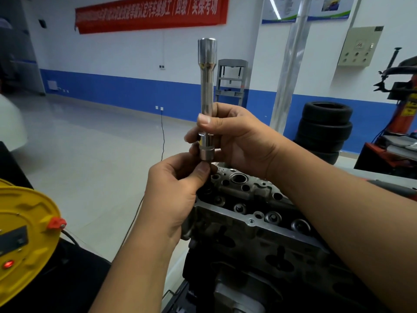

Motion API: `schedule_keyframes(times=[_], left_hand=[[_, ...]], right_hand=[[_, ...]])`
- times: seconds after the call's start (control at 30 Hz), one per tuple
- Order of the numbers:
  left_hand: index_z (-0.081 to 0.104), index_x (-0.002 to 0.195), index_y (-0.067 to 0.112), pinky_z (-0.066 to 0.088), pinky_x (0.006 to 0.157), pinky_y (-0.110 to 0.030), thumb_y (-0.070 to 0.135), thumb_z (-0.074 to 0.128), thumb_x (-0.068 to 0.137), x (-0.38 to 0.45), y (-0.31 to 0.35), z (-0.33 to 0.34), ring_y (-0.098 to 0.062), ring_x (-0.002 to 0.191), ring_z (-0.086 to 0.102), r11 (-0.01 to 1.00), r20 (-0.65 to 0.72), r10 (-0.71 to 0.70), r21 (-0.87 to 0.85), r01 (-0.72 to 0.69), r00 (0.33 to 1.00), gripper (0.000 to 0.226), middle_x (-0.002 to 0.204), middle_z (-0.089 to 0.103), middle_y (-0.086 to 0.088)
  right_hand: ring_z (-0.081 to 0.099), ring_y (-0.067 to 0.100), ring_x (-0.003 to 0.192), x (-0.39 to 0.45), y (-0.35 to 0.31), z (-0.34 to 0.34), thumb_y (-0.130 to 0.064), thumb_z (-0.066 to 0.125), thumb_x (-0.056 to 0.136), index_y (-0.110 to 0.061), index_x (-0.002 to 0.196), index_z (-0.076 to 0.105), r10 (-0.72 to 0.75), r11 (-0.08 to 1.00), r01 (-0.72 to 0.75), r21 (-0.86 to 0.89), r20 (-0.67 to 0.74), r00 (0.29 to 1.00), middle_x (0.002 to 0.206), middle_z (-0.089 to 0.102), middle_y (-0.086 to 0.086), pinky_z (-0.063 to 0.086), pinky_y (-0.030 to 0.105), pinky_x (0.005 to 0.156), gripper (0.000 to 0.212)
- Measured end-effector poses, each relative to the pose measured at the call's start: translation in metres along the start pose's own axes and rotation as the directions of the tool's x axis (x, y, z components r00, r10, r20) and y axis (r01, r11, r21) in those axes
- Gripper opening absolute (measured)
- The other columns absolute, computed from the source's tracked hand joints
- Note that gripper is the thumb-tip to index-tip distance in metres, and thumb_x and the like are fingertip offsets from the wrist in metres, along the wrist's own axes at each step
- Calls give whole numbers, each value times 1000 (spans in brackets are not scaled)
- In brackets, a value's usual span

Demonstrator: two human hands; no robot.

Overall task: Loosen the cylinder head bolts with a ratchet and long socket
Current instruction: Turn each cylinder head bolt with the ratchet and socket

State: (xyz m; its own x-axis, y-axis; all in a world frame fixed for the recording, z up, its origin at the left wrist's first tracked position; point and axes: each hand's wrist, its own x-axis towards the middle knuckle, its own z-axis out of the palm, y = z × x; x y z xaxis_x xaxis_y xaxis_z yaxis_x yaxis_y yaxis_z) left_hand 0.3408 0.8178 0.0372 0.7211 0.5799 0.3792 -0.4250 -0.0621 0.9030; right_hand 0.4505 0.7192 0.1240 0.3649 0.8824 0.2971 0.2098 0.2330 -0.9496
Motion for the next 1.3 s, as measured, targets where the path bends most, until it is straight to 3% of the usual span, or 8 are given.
schedule_keyframes(times=[0.17, 0.27, 0.33, 0.57, 0.73, 0.97, 1.17, 1.3], left_hand=[[80, 90, 25, 57, 86, -31, 32, 82, 65, 0, -1, 1, -13, 90, 78, 1000, -48, 24, -12, -25, 999, 26, 92, 82, 4], [83, 92, 24, 55, 83, -26, 23, 76, 88, 0, 2, 1, -11, 93, 78, 1000, 44, -8, -15, 9, 999, 8, 95, 82, 3], [85, 87, 29, 53, 84, -28, 15, 67, 100, -1, 1, 0, -11, 92, 78, 1000, 80, -18, 23, 16, 997, 26, 94, 82, 2], [78, 89, 21, 56, 83, -30, 11, 86, 78, 0, -2, 2, -12, 85, 78, 1000, -76, 0, 12, 1, 997, 17, 87, 81, 3], [81, 93, 24, 57, 82, -25, 11, 71, 95, -1, 3, 0, -10, 92, 78, 999, 74, -43, 0, 43, 996, 17, 94, 82, 3], [80, 90, 21, 57, 87, -38, 13, 90, 76, -2, -1, 2, -13, 84, 79, 999, -86, -20, 27, 22, 996, 19, 87, 81, 4], [86, 87, 29, 55, 92, -39, 8, 72, 94, -1, 3, 1, -17, 92, 79, 998, 69, -57, 41, 54, 996, 25, 93, 82, 2], [80, 79, 26, 57, 84, -35, 8, 82, 86, -2, 2, 2, -11, 83, 78, 997, -31, -16, 81, 18, 999, 20, 85, 81, 5]], right_hand=[[70, 26, 78, 0, 0, 1, -24, 71, 88, -15, 89, 65, 8, 1000, -8, -24, -7, 1000, 88, 73, 8, 58, 34, 73, 11], [70, 26, 76, 0, 0, 1, -24, 73, 86, -16, 85, 64, -1, 999, 0, -33, -31, 1000, 83, 72, 8, 58, 33, 67, 12], [71, 27, 75, -1, 0, 1, -24, 73, 86, -15, 86, 61, -2, 1000, 1, -30, -37, 999, 83, 72, 8, 58, 34, 67, 15], [71, 27, 81, 0, 0, 2, -27, 70, 89, -12, 92, 63, 31, 998, -31, -45, -7, 1000, 91, 74, 10, 57, 40, 79, 17], [71, 27, 79, -1, 1, 1, -24, 71, 89, -16, 87, 64, 21, 999, -22, -36, -12, 1000, 89, 73, 9, 58, 37, 71, 11], [69, 28, 79, 0, 0, 3, -22, 72, 86, -16, 87, 63, 18, 999, -17, -50, 13, 1000, 85, 71, 8, 57, 38, 75, 10], [70, 27, 77, -1, 0, 1, -22, 73, 84, -15, 87, 64, 22, 999, -23, -49, -9, 1000, 84, 71, 8, 58, 36, 71, 12], [71, 29, 80, 0, 1, 3, -23, 73, 86, -17, 83, 67, 21, 999, -21, -44, 3, 1000, 87, 73, 10, 59, 38, 73, 9]])
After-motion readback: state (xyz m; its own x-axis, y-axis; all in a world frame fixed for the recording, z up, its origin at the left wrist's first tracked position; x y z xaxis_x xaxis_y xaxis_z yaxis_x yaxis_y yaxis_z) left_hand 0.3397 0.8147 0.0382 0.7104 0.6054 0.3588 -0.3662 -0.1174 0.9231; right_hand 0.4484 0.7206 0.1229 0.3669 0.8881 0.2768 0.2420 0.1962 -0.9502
